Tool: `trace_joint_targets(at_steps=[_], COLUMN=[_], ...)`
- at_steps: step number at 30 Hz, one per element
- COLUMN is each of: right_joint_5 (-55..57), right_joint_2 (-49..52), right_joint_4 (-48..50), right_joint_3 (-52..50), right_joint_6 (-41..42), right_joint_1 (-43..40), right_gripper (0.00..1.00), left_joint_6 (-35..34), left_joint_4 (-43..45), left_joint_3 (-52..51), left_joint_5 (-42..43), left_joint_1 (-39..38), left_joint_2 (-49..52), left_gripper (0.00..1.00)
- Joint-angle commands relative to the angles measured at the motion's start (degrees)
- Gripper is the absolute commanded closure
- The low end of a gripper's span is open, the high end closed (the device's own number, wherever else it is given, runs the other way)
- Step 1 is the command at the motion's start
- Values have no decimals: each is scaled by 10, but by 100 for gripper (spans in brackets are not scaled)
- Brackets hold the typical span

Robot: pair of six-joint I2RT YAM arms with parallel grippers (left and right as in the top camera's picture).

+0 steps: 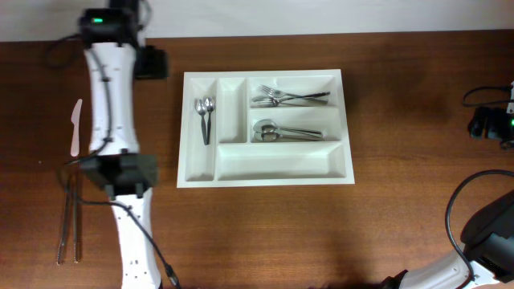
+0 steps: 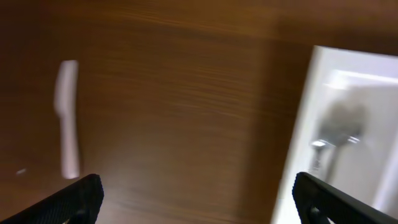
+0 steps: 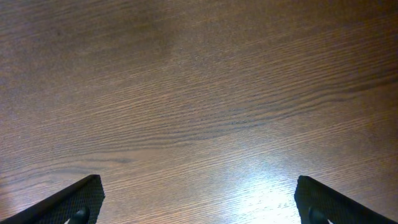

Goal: Pack container
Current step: 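Open the left gripper and move it to the white plastic knife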

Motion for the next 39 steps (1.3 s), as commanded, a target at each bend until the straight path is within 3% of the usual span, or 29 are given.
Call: trace_joint_targets(at_steps=[1,6,24,29,39], right_joint_5=[-7,-7,-7,-7,-7], right_joint_2=[5,5,5,5,5], right_joint_4=[0,0,0,0,0], right_joint_3=[-3,-3,-3,-3,-3], right_joint_6=[0,0,0,0,0], right_joint_1=[-1,-1,-1,-1,-1], right_gripper=[1,1,1,1,1], left_joint_6=[53,126,178,231,232], left_joint_4=[-2,-2,7,41,112], left_joint_3=[12,-13,-203,-239,-276], left_joint_5=[-12,-12,-3,50,53], left_joint_1=[44,85,194,205,212], left_joint_2=[-28,-27,-27,-27,-27], left_gripper=[1,1,1,1,1])
